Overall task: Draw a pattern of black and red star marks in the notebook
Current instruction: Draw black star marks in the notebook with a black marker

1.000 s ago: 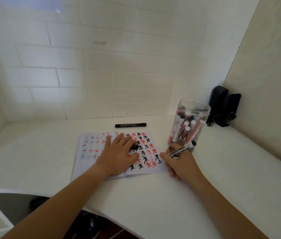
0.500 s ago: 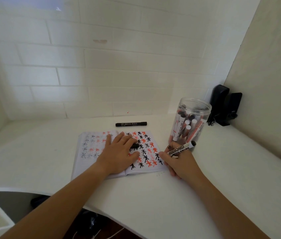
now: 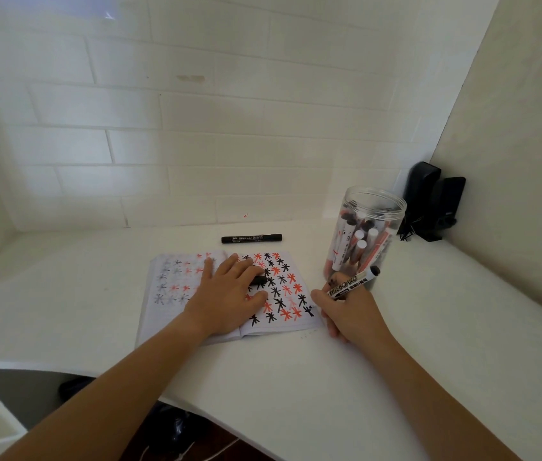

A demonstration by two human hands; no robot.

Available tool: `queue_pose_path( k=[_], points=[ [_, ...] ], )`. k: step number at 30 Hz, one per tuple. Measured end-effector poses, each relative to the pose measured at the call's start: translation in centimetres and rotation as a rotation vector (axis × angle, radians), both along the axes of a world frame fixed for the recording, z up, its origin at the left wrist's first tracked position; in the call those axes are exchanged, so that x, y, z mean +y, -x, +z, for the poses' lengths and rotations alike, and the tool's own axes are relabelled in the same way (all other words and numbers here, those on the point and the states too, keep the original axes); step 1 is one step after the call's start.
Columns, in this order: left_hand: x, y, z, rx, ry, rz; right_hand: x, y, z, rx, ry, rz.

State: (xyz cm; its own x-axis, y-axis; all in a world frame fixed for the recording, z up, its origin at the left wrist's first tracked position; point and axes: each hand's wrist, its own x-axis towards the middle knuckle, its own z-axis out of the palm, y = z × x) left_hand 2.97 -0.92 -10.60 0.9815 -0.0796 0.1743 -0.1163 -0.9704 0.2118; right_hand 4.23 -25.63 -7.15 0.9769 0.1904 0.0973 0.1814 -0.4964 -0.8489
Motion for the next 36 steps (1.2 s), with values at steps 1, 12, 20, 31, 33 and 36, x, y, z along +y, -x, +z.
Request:
queue_pose_path(
  k=[1,12,20,31,33,36],
  points=[
    [0.0,0.0,0.0,0.001,0.0,0.001,0.0,0.0,0.1,0.01,-0.001,0.015],
    [-0.1,0.2,0.3,-0.041,0.152,-0.01,-0.2,-0.1,0.0,0.071,-0.049,0.133],
    [0.1,0.7,0.6,-0.351,0.343,-0.163,-0.2,0.8,1.0,-0.046,-0.307,0.2],
    [-0.1,1.2,1.3,-0.293,0.433,-0.25,1.1,1.5,0.4,-0.011,-0.405,0.251],
    [-0.1,1.3,1.4,-0.286,0.429,-0.263,1.1,1.4,0.3,-0.024,-0.389,0.258],
    [-0.3,1.4,1.7,-0.272,0.412,-0.329,1.3,1.7,0.3,-0.033,-0.358,0.302]
  ],
)
